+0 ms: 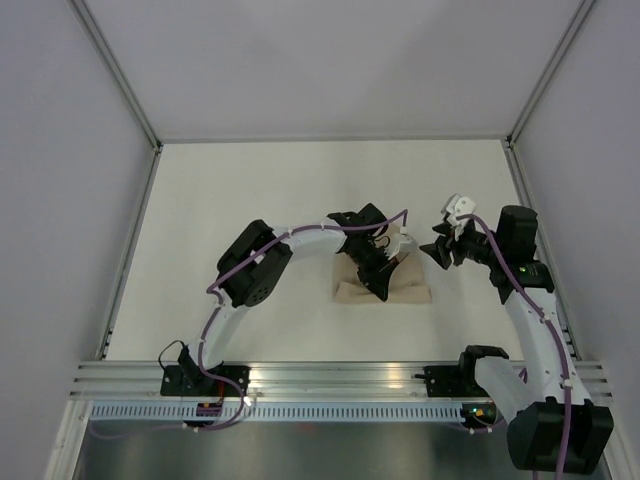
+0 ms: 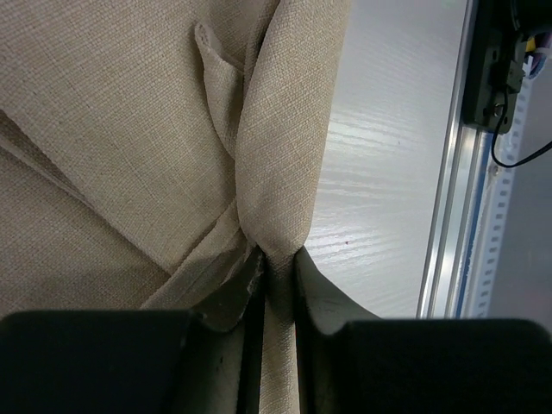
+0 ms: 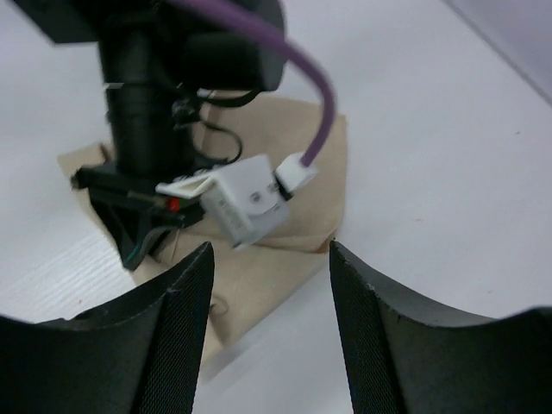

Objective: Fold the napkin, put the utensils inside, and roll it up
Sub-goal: Roll the napkin with the utensil

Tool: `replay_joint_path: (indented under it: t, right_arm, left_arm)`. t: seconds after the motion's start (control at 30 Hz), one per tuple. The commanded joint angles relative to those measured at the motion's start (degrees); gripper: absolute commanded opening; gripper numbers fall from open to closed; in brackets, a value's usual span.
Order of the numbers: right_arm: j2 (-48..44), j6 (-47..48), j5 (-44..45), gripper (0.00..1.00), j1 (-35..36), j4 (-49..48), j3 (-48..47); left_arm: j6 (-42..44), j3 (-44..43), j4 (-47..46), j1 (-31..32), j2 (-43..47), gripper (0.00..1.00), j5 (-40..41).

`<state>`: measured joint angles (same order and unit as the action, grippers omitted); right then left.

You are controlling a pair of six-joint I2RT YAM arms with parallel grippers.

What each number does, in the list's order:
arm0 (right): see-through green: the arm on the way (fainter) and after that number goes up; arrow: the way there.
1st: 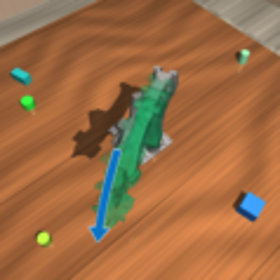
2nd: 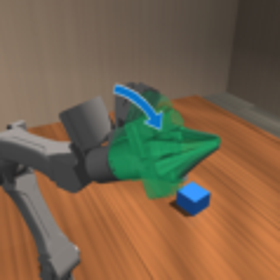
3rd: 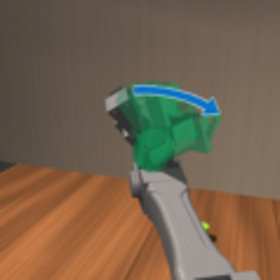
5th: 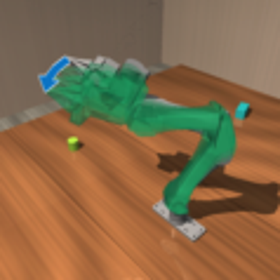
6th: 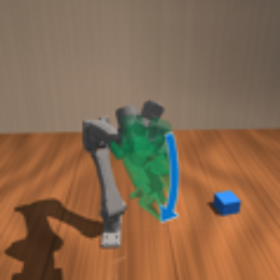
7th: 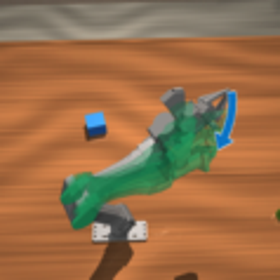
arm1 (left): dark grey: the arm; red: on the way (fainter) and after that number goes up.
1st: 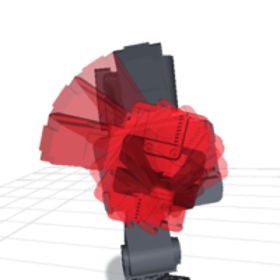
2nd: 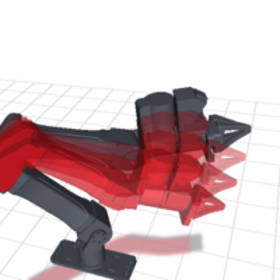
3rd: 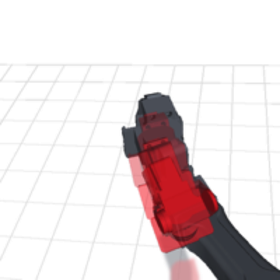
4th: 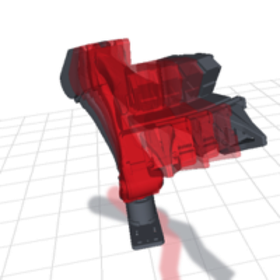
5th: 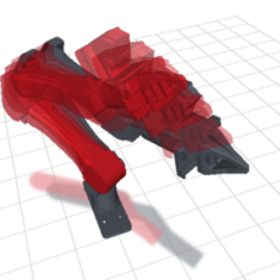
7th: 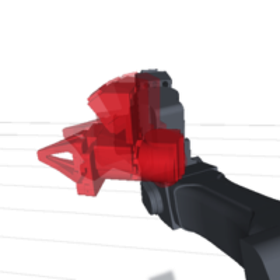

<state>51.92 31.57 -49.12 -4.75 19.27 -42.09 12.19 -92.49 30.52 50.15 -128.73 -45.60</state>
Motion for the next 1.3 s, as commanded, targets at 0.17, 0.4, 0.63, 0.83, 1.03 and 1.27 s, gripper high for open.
replay_joint_path:
  t: [0.17,0.4,0.63,0.83,1.03,1.27]
  right_arm:
    - [-0.5,21.96,5.14,0.62,11.06,20.82,4.19]
    - [1.33,21.34,17.46,0.63,22.23,12.3,11.23]
    - [2.48,20.11,23.62,0.63,27.34,0.27,17.21]
    - [6.61,17.91,24.77,0.6,30.85,-4.23,17.74]
    - [10.13,17.21,27.58,0.57,35.33,-7.66,18.18]
    - [13.02,17.12,29.43,0.48,36.39,-9.77,18.79]
  left_arm:
    - [-3.13,-4.72,13.77,-0.05,-9.35,0.02,3.41]
    - [-4.54,-6.13,14.39,-0.05,-11.46,0.02,3.42]
    - [-5.15,-6.92,14.48,-0.14,-12.42,0.02,3.59]
    - [-5.24,-7.09,15.0,-0.23,-13.04,0.02,3.94]
    - [-5.24,-6.92,15.0,-0.23,-13.04,0.02,4.21]
    - [-5.07,-6.83,15.0,-0.32,-12.43,0.03,4.3]
